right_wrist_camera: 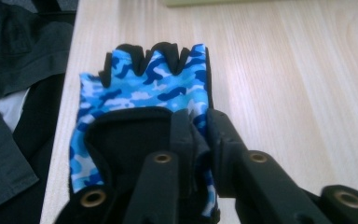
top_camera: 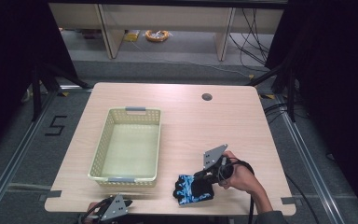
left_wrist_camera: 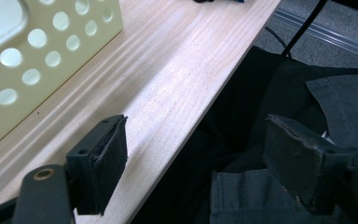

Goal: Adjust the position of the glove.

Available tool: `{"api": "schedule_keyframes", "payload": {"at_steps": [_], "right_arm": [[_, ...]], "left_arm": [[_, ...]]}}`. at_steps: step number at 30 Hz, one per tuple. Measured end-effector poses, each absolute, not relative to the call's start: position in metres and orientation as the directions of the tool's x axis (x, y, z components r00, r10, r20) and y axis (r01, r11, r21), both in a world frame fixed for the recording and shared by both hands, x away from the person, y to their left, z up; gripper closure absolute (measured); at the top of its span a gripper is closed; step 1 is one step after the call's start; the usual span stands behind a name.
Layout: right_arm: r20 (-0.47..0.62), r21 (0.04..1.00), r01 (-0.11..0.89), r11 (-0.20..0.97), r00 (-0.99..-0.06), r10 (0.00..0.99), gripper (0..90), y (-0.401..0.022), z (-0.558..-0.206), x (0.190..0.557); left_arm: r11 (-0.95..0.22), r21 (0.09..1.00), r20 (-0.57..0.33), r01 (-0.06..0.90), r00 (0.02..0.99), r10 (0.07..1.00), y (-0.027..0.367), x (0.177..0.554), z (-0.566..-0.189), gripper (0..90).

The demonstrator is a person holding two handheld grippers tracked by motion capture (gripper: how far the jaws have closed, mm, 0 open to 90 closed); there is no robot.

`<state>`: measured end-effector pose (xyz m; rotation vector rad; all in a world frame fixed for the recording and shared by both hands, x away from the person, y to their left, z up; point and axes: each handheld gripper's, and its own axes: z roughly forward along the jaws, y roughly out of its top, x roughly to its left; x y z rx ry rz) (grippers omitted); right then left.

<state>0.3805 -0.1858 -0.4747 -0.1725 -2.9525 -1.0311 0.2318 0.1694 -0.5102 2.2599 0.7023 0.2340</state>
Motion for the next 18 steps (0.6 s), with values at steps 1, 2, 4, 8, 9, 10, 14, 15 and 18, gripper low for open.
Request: {"api": "schedule_keyframes", "payload": {"at_steps": [1,2,4,8,9,10,14,15,18], "right_arm": [[0.038,0.617,0.106,0.780,-0.994,0.105,78.5,-0.186,-0.477,0.381],[0.026,0.625,0.087,0.776,-0.996,0.091,75.2,-0.186,-0.478,0.382],[0.036,0.617,0.145,0.773,-0.987,0.157,71.0,-0.186,-0.476,0.380],[0.053,0.656,0.194,0.729,-0.976,0.212,64.2,-0.189,-0.469,0.379],[0.066,0.650,0.236,0.722,-0.964,0.256,61.4,-0.191,-0.466,0.377],[0.060,0.656,0.252,0.712,-0.957,0.283,60.0,-0.193,-0.465,0.377],[0.091,0.673,0.374,0.639,-0.898,0.429,52.4,-0.204,-0.457,0.371],[0.105,0.675,0.409,0.615,-0.877,0.469,49.7,-0.208,-0.455,0.369],[0.160,0.675,0.509,0.534,-0.807,0.568,44.6,-0.214,-0.454,0.361]], "left_arm": [[-0.571,0.708,-0.050,0.416,0.836,0.547,0.169,0.232,-0.510,21.5],[-0.573,0.706,-0.047,0.416,0.835,0.549,0.169,0.232,-0.511,21.4],[-0.570,0.708,-0.049,0.417,0.835,0.549,0.169,0.232,-0.511,21.4],[-0.571,0.708,-0.047,0.415,0.835,0.549,0.169,0.232,-0.510,21.4],[-0.571,0.709,-0.047,0.415,0.835,0.549,0.169,0.232,-0.510,21.4],[-0.570,0.709,-0.047,0.415,0.835,0.549,0.169,0.232,-0.510,21.5],[-0.568,0.712,-0.045,0.412,0.834,0.549,0.170,0.231,-0.509,21.5],[-0.568,0.713,-0.043,0.411,0.835,0.549,0.170,0.231,-0.509,21.5],[-0.578,0.716,-0.025,0.392,0.842,0.540,0.170,0.232,-0.508,21.5]]}}
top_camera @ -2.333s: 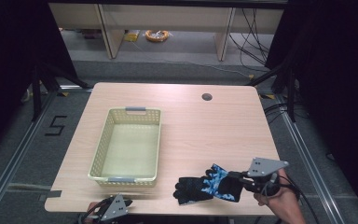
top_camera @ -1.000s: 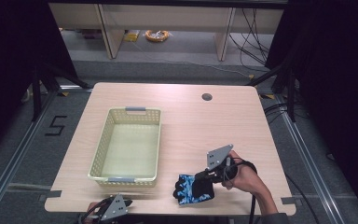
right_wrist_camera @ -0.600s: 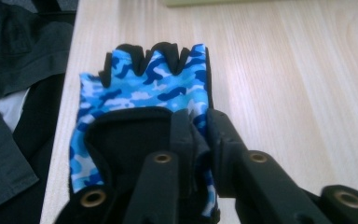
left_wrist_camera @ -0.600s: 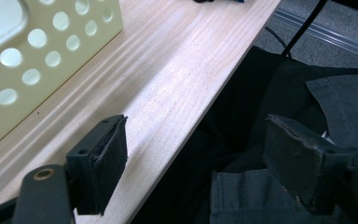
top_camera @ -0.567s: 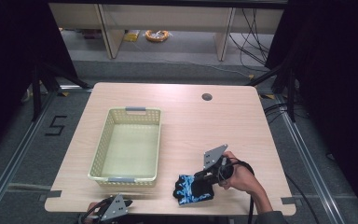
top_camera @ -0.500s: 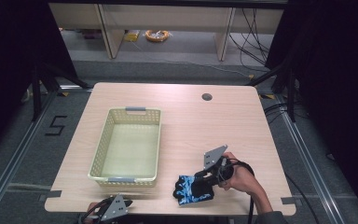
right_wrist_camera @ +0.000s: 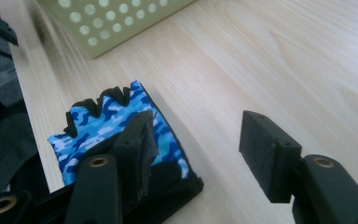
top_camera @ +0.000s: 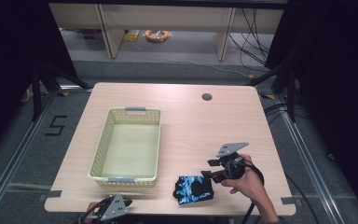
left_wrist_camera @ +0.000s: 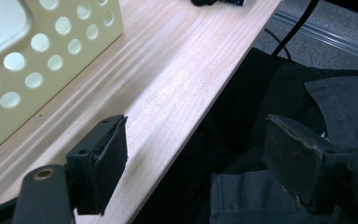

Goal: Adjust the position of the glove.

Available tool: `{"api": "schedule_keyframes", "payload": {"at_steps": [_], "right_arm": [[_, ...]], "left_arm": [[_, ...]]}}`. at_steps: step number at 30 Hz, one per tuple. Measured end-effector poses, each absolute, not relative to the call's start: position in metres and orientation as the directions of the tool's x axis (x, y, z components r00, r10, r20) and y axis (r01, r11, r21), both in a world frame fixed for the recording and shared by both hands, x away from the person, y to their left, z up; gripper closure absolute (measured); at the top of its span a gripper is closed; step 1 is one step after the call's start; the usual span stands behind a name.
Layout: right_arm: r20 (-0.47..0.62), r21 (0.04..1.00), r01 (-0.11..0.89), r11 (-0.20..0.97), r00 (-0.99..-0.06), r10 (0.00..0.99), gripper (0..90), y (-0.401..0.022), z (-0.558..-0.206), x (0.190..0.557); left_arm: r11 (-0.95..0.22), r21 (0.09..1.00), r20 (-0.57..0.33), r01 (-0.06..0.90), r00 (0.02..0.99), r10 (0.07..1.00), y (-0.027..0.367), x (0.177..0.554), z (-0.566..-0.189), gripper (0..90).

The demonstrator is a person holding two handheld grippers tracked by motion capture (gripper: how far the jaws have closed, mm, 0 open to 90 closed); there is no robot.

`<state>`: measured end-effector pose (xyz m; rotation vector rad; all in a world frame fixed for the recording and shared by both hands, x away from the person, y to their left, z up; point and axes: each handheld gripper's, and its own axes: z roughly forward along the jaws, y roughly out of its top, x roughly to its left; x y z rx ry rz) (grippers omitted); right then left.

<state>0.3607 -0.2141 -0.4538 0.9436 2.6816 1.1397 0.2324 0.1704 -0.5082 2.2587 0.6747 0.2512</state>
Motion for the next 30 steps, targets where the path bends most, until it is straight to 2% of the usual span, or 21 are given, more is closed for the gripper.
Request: {"api": "schedule_keyframes", "payload": {"at_steps": [2,3,4,7,15,16,17,23,30], "right_arm": [[0.161,0.670,0.534,0.516,-0.782,0.602,40.8,-0.218,-0.455,0.356],[0.188,0.683,0.561,0.467,-0.754,0.630,38.2,-0.218,-0.458,0.352],[0.185,0.661,0.574,0.483,-0.748,0.637,36.8,-0.221,-0.456,0.350],[0.223,0.671,0.613,0.417,-0.703,0.676,33.3,-0.226,-0.460,0.344],[0.312,0.638,0.700,0.321,-0.616,0.723,26.3,-0.227,-0.474,0.335],[0.320,0.605,0.717,0.346,-0.617,0.719,25.3,-0.227,-0.474,0.336],[0.300,0.613,0.706,0.356,-0.625,0.721,24.9,-0.227,-0.477,0.337],[0.322,0.593,0.716,0.368,-0.630,0.707,23.8,-0.219,-0.484,0.340],[0.318,0.593,0.710,0.380,-0.640,0.699,22.6,-0.217,-0.488,0.342]], "left_arm": [[-0.553,0.721,-0.055,0.417,0.831,0.554,0.169,0.231,-0.509,21.5],[-0.563,0.720,-0.043,0.406,0.836,0.548,0.169,0.232,-0.508,21.5],[-0.560,0.718,-0.049,0.414,0.833,0.552,0.169,0.232,-0.508,21.6],[-0.555,0.725,-0.055,0.409,0.837,0.545,0.164,0.233,-0.507,21.7],[-0.544,0.745,-0.065,0.386,0.853,0.518,0.141,0.235,-0.505,23.7],[-0.558,0.745,-0.049,0.367,0.864,0.502,0.138,0.237,-0.504,23.7],[-0.530,0.754,-0.077,0.388,0.854,0.515,0.132,0.236,-0.505,23.7],[-0.571,0.749,-0.040,0.336,0.883,0.468,0.106,0.245,-0.502,24.0],[-0.609,0.747,0.048,0.266,0.893,0.448,0.083,0.259,-0.495,28.7]]}}
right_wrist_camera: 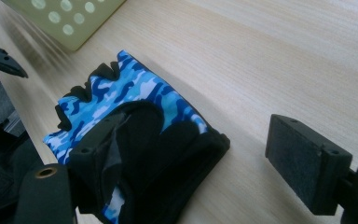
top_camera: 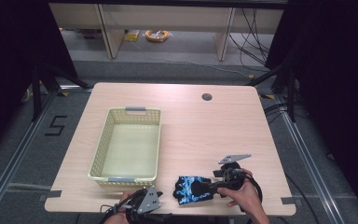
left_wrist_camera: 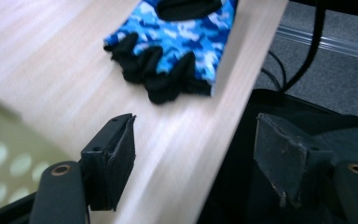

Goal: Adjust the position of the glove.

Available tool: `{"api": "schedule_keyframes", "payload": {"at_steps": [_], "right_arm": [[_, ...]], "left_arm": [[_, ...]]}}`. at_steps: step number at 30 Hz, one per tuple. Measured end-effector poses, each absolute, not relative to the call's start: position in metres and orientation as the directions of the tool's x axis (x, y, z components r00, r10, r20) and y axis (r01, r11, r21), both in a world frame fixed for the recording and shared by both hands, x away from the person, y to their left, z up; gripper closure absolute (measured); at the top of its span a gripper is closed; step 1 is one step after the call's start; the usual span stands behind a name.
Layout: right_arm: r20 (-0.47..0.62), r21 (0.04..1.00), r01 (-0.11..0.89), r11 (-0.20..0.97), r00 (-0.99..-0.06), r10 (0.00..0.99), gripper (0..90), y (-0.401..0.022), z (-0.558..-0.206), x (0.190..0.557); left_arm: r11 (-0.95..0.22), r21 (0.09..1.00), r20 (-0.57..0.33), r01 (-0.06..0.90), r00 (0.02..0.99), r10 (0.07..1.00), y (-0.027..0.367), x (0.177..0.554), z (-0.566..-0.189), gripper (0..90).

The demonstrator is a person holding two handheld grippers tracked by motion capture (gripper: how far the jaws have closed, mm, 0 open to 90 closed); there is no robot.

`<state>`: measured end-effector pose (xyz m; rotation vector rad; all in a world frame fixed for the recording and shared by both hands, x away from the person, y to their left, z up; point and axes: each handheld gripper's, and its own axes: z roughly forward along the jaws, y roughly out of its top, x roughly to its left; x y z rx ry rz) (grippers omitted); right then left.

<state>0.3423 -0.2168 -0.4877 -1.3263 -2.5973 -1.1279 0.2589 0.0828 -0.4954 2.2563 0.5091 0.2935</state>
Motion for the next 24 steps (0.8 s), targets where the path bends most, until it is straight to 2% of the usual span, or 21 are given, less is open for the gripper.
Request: {"api": "schedule_keyframes", "payload": {"at_steps": [4,9,17,21,24], "right_arm": [[0.323,0.597,0.706,0.383,-0.647,0.690,23.1,-0.214,-0.488,0.343],[0.304,0.584,0.710,0.393,-0.640,0.706,25.2,-0.213,-0.488,0.343],[0.251,0.567,0.693,0.445,-0.659,0.709,30.9,-0.203,-0.493,0.342],[0.211,0.561,0.662,0.497,-0.695,0.687,36.6,-0.199,-0.496,0.343],[0.232,0.561,0.670,0.487,-0.692,0.684,41.5,-0.198,-0.497,0.341]], "left_arm": [[-0.613,0.746,0.061,0.259,0.890,0.451,0.072,0.266,-0.493,31.0],[-0.646,0.727,0.098,0.232,0.896,0.432,0.061,0.272,-0.489,38.2],[-0.684,0.693,0.133,0.228,0.892,0.431,0.051,0.280,-0.497,38.7],[-0.681,0.690,0.110,0.245,0.895,0.433,0.050,0.282,-0.499,37.3],[-0.688,0.683,0.114,0.243,0.896,0.429,0.050,0.283,-0.500,37.7]]}}
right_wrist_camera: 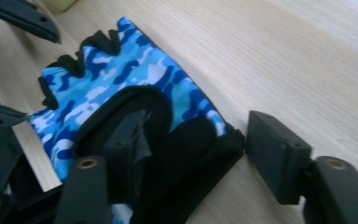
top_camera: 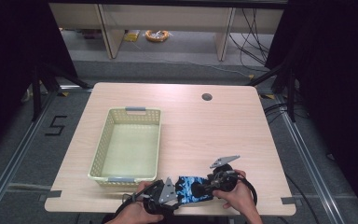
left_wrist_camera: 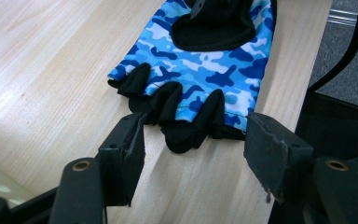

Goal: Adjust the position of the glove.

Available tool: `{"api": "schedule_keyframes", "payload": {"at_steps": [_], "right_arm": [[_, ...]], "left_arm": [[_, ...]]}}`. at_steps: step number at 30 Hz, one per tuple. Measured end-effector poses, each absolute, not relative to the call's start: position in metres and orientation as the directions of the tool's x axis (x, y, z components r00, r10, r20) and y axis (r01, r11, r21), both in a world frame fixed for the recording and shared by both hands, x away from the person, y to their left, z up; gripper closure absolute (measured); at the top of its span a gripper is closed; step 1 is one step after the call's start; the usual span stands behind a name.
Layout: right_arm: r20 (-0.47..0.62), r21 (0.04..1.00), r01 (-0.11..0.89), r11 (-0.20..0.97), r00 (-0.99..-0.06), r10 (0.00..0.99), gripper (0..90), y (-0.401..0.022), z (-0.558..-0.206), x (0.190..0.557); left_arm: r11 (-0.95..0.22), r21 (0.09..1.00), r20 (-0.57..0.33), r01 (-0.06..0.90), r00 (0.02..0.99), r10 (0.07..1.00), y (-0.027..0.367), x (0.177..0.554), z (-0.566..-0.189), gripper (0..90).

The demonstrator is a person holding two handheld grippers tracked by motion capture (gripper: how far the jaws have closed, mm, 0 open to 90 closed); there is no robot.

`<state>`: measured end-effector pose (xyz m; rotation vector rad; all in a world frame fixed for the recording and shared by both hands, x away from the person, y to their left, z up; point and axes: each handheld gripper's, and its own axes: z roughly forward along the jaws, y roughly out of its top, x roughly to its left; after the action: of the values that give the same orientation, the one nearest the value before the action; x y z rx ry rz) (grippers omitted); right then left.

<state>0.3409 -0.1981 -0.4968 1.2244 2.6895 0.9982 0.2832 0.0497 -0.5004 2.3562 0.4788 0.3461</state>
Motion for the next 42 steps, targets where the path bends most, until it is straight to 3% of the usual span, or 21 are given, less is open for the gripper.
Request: {"api": "schedule_keyframes", "payload": {"at_steps": [11,19,23,30,33,42], "right_arm": [[0.232,0.565,0.644,0.516,-0.724,0.649,56.5,-0.202,-0.497,0.343],[0.252,0.581,0.652,0.487,-0.713,0.654,60.4,-0.204,-0.499,0.341],[0.271,0.582,0.664,0.469,-0.702,0.658,62.5,-0.205,-0.500,0.340],[0.298,0.586,0.683,0.437,-0.683,0.668,64.6,-0.207,-0.502,0.338],[0.299,0.587,0.684,0.433,-0.680,0.669,64.7,-0.208,-0.502,0.336],[0.313,0.595,0.693,0.408,-0.667,0.676,67.3,-0.210,-0.503,0.334]], "left_arm": [[-0.703,0.667,0.116,0.245,0.899,0.423,0.046,0.284,-0.507,37.9],[-0.694,0.675,0.082,0.251,0.909,0.408,0.037,0.285,-0.509,41.6],[-0.676,0.685,0.042,0.271,0.912,0.409,0.034,0.286,-0.509,48.7],[-0.690,0.695,0.117,0.203,0.915,0.387,0.034,0.283,-0.511,72.9],[-0.700,0.692,0.153,0.176,0.912,0.381,0.034,0.281,-0.511,76.5],[-0.684,0.707,0.147,0.177,0.910,0.388,0.034,0.279,-0.512,79.7]]}}
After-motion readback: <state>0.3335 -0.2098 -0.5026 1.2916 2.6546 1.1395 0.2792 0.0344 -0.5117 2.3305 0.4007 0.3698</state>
